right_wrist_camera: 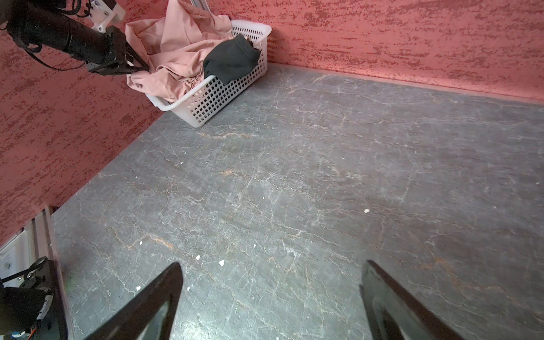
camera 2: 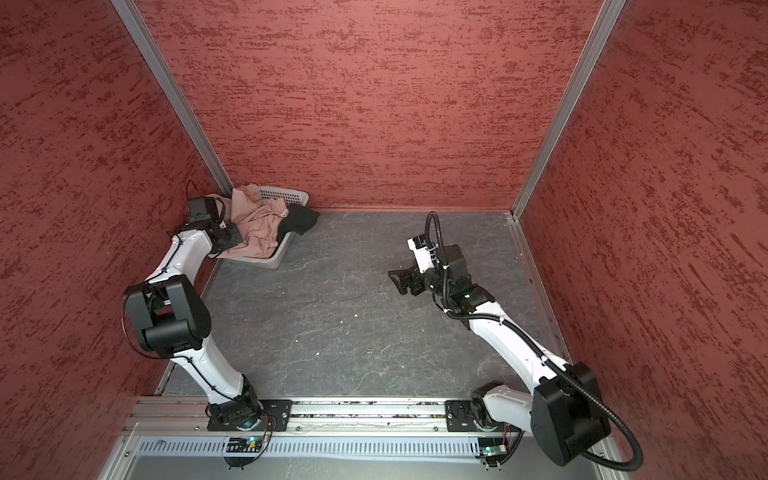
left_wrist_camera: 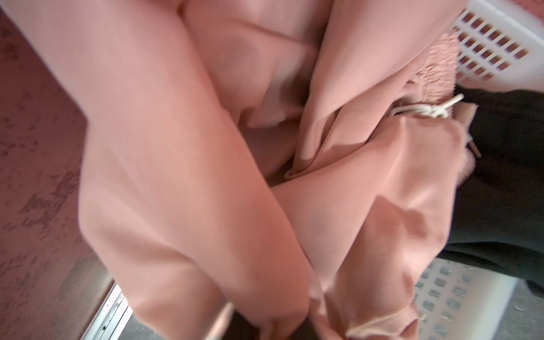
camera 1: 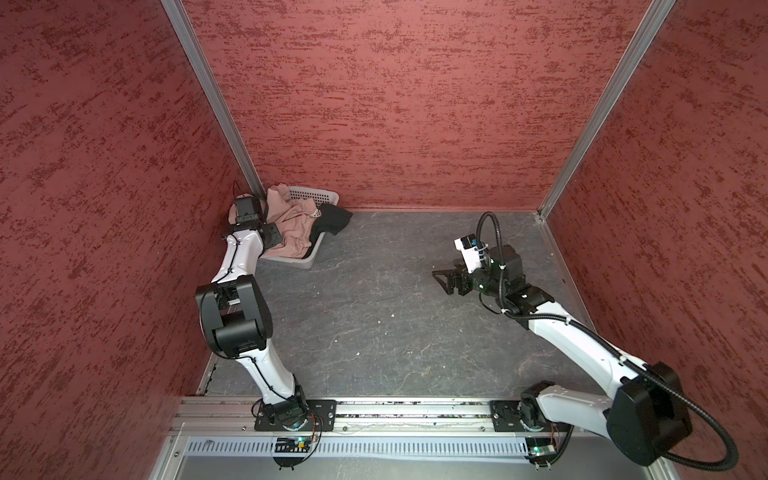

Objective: Fold and stack the shorts
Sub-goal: 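Grasp the pink shorts in the basket with the left gripper while the right arm advances, then lift the pink shorts from the basket with the left gripper onto the table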

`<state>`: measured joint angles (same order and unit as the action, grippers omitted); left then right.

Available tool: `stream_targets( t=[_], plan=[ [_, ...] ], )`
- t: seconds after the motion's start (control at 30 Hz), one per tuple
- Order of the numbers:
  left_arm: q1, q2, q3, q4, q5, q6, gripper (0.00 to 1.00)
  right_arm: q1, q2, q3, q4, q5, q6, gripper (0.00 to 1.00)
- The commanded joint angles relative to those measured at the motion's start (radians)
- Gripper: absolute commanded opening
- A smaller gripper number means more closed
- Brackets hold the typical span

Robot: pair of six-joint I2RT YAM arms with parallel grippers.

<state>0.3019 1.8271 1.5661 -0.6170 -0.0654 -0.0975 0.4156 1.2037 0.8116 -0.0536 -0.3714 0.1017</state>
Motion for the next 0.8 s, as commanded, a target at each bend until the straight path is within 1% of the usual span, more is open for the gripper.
stream_targets(
  t=[0.0, 0.07, 0.17, 0.23, 0.37, 0.43, 0.5, 0.53, 0.57, 0.63, 0.67, 0.77],
  plan=[
    [-0.003, -0.003, 0.06, -0.009, 0.081, 0.001, 0.0, 0.006, -0.001, 0.037, 0.059, 0.018, 0.021, 0.95],
    [-0.014, -0.016, 0.089, -0.03, 0.121, 0.002, 0.0, 0.006, 0.003, 0.036, 0.069, 0.01, 0.027, 0.95],
    [-0.046, -0.054, 0.133, -0.061, 0.188, 0.036, 0.0, 0.006, 0.008, 0.037, 0.069, 0.014, 0.029, 0.95],
    [-0.078, -0.089, 0.171, -0.091, 0.208, 0.054, 0.0, 0.006, 0.012, 0.037, 0.069, 0.02, 0.024, 0.95],
    [-0.176, -0.18, 0.262, -0.138, 0.196, 0.084, 0.0, 0.006, 0.019, 0.038, 0.086, 0.04, 0.014, 0.95],
    [-0.238, -0.215, 0.323, -0.165, 0.218, 0.095, 0.0, 0.005, 0.024, 0.047, 0.091, 0.039, 0.013, 0.95],
    [-0.31, -0.217, 0.428, -0.23, 0.33, 0.137, 0.0, 0.006, 0.032, 0.06, 0.098, 0.045, 0.006, 0.95],
    [-0.365, -0.198, 0.518, -0.309, 0.357, 0.161, 0.0, 0.005, 0.036, 0.063, 0.11, 0.053, 0.0, 0.96],
    [-0.431, -0.175, 0.608, -0.383, 0.341, 0.184, 0.0, 0.004, 0.038, 0.062, 0.132, 0.072, -0.008, 0.96],
    [-0.574, -0.141, 0.741, -0.479, 0.289, 0.239, 0.0, -0.003, 0.052, 0.064, 0.158, 0.118, -0.009, 0.97],
    [-0.647, -0.125, 0.79, -0.504, 0.268, 0.259, 0.0, -0.011, 0.063, 0.08, 0.151, 0.131, -0.003, 0.97],
    [-0.801, -0.101, 0.866, -0.529, 0.256, 0.274, 0.0, -0.034, 0.091, 0.138, 0.102, 0.151, 0.012, 0.97]
  ],
)
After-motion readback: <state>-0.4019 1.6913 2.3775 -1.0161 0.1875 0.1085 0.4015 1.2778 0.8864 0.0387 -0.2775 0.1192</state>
